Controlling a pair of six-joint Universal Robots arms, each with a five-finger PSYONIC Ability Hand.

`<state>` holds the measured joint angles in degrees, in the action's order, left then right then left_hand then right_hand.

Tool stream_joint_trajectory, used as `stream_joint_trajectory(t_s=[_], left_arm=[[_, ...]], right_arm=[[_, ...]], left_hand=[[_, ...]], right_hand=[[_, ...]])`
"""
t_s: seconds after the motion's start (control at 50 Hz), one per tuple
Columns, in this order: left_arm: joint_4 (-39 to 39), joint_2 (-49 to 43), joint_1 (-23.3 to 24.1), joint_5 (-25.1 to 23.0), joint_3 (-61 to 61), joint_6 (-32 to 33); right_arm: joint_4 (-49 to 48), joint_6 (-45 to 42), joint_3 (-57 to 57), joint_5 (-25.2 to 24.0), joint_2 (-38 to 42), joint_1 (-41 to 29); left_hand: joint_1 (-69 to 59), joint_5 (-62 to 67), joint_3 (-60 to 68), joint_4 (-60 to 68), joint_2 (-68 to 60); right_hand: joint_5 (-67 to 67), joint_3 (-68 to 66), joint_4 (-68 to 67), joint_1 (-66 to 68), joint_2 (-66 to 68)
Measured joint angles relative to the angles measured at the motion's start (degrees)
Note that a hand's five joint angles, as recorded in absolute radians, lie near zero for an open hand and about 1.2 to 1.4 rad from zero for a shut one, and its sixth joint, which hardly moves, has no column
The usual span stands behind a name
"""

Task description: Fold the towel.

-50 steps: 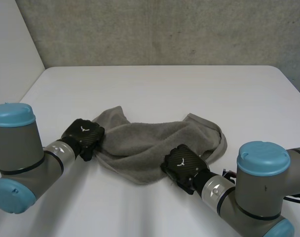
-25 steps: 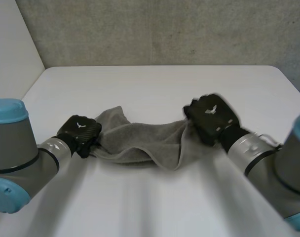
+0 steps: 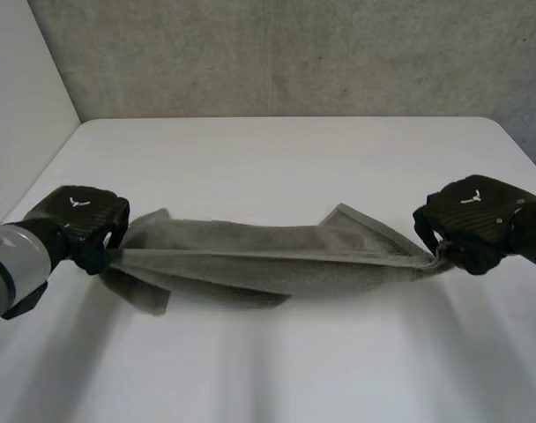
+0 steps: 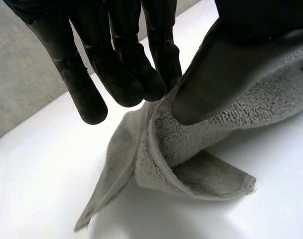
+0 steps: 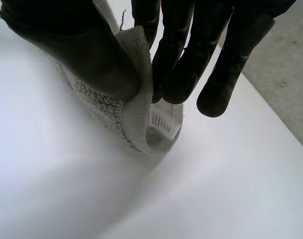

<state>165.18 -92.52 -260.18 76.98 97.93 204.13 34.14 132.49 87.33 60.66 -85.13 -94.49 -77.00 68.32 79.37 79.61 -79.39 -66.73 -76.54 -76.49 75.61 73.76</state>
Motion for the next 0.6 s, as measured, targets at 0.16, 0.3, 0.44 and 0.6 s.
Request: stream_joint_trajectory(t_s=[0.16, 0.3, 0.44, 0.6], left_arm=[[-3.08, -4.23, 0.27, -1.32, -5.91, 0.14], [-1.89, -15.49, 4.33, 2.10, -28.49, -0.65], [5.57, -17.94, 7.83, 8.23, -47.24, -5.22], [12.86, -12.11, 8.38, 9.47, -46.31, -10.96]], right_arm=[[-7.00, 2.26, -1.47, -0.80, 2.32, -1.87], [-30.09, 19.92, -10.98, 2.78, 6.33, -6.72], [-52.52, 37.49, -15.43, 9.27, 0.68, -7.95], [-49.24, 43.02, -16.96, 6.56, -2.37, -7.46]], left_hand=[[0.00, 0.00, 0.12, 0.00, -0.06], [0.00, 0.00, 0.13, 0.00, -0.06], [0.00, 0.00, 0.12, -0.01, -0.06], [0.00, 0.00, -0.30, -0.59, 0.27]], right_hand=[[0.00, -0.02, 0.00, 0.23, 0.79], [0.00, -0.13, 0.00, 0.26, 0.79], [-0.01, -0.18, 0.00, 0.26, 1.11], [-0.21, -0.22, 0.00, 0.32, 1.11]])
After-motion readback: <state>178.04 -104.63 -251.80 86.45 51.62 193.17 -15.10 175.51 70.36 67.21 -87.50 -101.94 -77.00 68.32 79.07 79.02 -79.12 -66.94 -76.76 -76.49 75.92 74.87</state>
